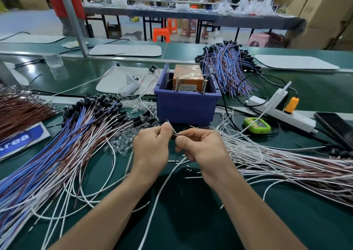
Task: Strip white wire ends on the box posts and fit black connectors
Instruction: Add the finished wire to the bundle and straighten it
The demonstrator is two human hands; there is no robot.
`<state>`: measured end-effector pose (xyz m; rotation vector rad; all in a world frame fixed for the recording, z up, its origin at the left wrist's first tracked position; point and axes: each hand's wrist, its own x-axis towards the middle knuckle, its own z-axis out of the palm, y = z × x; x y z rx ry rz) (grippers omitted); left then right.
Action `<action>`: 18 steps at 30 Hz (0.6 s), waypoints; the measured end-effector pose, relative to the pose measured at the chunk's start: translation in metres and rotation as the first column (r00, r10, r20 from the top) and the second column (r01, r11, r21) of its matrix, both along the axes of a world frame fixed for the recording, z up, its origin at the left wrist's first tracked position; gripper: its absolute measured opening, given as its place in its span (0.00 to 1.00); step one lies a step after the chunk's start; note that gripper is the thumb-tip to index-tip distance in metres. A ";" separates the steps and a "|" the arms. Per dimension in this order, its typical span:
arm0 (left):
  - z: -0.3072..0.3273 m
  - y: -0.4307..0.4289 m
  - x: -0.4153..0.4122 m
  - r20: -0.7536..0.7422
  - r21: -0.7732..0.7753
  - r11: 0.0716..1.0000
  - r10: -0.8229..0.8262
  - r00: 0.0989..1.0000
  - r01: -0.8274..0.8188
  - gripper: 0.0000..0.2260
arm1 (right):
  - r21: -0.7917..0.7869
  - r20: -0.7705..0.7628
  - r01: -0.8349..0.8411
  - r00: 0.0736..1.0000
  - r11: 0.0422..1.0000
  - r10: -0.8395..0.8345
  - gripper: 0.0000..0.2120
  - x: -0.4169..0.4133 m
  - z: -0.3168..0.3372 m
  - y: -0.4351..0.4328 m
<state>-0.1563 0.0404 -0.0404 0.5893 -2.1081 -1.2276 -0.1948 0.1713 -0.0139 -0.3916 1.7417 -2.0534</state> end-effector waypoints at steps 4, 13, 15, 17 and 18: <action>0.000 0.000 -0.001 0.037 0.144 0.988 -0.054 0.998 0.048 0.23 | 0.017 -0.020 0.004 1.000 1.000 -0.004 0.09 0.003 0.001 -0.002; 0.005 -0.012 0.004 0.074 -0.258 0.953 0.185 0.980 -0.161 0.24 | 0.201 -0.033 -0.041 0.998 0.979 0.049 0.11 -0.004 0.006 0.006; 0.004 -0.008 0.000 0.106 -0.253 0.962 0.130 0.986 -0.100 0.16 | 0.246 -0.021 -0.162 0.985 0.956 0.172 0.08 0.005 0.004 0.000; 0.004 -0.010 -0.005 0.084 -0.106 0.994 -0.018 0.996 0.027 0.04 | 0.253 -0.001 -0.212 0.976 0.944 0.220 0.08 0.005 0.004 0.001; 0.005 -0.011 -0.007 0.038 0.038 0.988 -0.149 0.988 0.147 0.09 | 0.243 0.015 -0.221 0.974 0.945 0.224 0.09 0.003 0.005 0.002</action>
